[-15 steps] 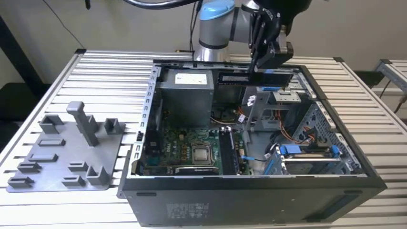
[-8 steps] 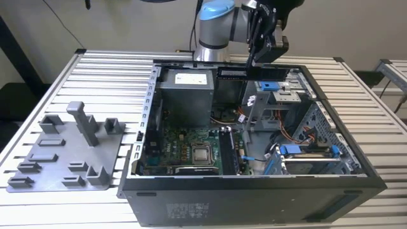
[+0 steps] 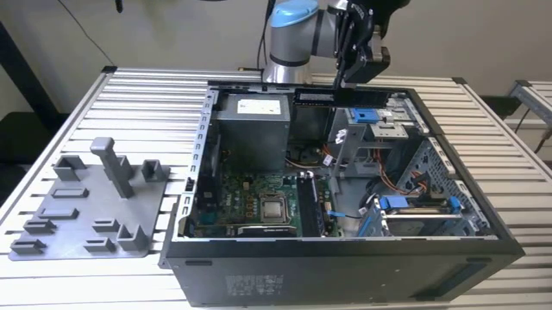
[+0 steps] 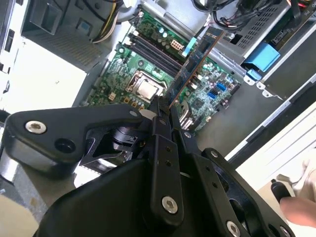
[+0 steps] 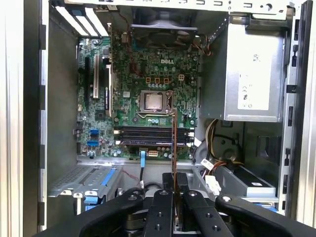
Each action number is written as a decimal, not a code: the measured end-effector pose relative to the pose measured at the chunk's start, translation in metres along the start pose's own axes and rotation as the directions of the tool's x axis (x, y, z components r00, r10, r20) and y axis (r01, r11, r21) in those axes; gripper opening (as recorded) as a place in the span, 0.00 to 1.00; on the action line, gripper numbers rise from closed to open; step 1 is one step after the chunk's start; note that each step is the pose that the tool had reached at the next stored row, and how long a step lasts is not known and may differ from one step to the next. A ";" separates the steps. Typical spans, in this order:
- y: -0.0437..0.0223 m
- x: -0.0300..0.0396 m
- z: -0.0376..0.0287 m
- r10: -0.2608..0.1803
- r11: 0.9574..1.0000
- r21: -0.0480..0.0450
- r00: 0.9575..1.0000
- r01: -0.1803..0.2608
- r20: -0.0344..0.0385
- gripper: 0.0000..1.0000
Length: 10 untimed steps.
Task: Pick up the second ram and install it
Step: 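Pick up the second ram and move it above second insertion slot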
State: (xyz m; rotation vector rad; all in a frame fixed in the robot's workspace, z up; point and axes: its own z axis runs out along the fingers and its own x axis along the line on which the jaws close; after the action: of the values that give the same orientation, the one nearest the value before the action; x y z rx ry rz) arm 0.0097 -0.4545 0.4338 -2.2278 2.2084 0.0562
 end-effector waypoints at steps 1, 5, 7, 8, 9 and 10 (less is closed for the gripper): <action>0.0000 0.0000 0.0000 0.000 1.000 0.000 1.000 0.000 0.000 0.14; 0.0000 -0.0020 0.0000 0.000 1.000 0.000 1.000 0.000 0.000 0.14; -0.0001 -0.0039 0.0001 0.000 1.000 0.000 1.000 0.000 0.000 0.14; 0.0000 -0.0047 0.0001 0.000 1.000 0.000 1.000 0.000 0.000 0.14; -0.0001 -0.0054 0.0001 0.000 1.000 0.000 1.000 0.000 0.000 0.14; -0.0001 -0.0059 0.0001 0.000 1.000 0.000 1.000 0.000 0.000 0.14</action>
State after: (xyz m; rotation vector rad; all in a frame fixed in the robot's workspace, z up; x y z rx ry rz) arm 0.0097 -0.4486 0.4338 -2.2279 2.2083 0.0561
